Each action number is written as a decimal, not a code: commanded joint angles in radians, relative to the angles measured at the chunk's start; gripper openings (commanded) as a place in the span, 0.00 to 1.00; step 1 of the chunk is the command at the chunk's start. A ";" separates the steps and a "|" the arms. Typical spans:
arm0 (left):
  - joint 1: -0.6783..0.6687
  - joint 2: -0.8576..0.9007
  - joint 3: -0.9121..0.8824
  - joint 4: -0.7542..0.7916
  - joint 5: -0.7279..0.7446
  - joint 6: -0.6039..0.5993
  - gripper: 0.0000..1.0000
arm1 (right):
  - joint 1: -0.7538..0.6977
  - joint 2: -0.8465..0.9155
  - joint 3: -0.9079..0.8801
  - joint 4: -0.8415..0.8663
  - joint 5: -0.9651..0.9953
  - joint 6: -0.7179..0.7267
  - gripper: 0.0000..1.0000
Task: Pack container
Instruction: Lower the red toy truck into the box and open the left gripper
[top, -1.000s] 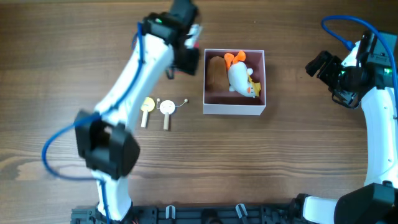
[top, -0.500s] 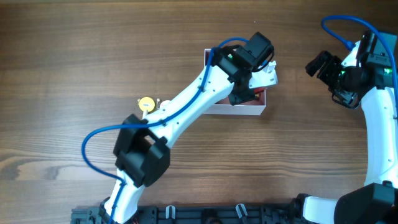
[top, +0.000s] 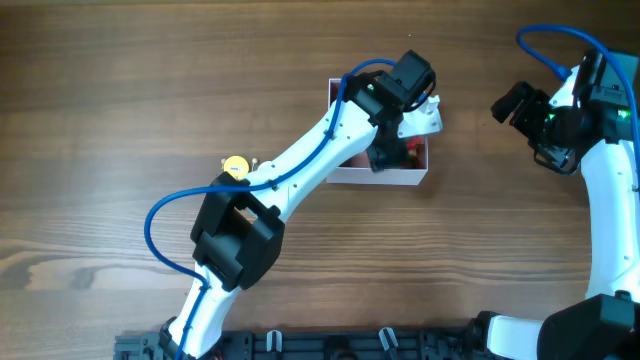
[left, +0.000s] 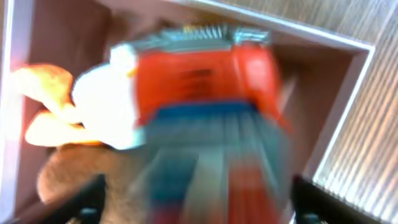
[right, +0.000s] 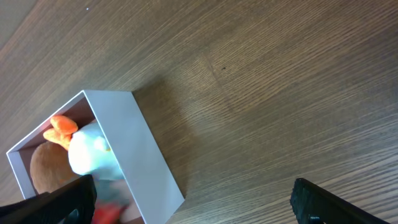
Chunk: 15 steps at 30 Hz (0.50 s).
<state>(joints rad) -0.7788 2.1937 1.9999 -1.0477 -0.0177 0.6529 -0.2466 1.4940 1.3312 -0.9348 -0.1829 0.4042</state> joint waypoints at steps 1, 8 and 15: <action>0.002 0.006 0.000 -0.040 -0.007 -0.015 1.00 | 0.000 0.008 -0.002 0.003 -0.006 0.016 1.00; 0.002 -0.098 0.001 -0.143 -0.019 -0.164 1.00 | 0.000 0.008 -0.002 0.003 -0.006 0.015 0.99; 0.121 -0.164 -0.001 -0.400 -0.051 -0.491 1.00 | 0.000 0.008 -0.002 0.003 -0.006 0.015 1.00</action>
<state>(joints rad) -0.7544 2.0605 1.9987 -1.3834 -0.0418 0.4088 -0.2466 1.4940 1.3312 -0.9348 -0.1829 0.4046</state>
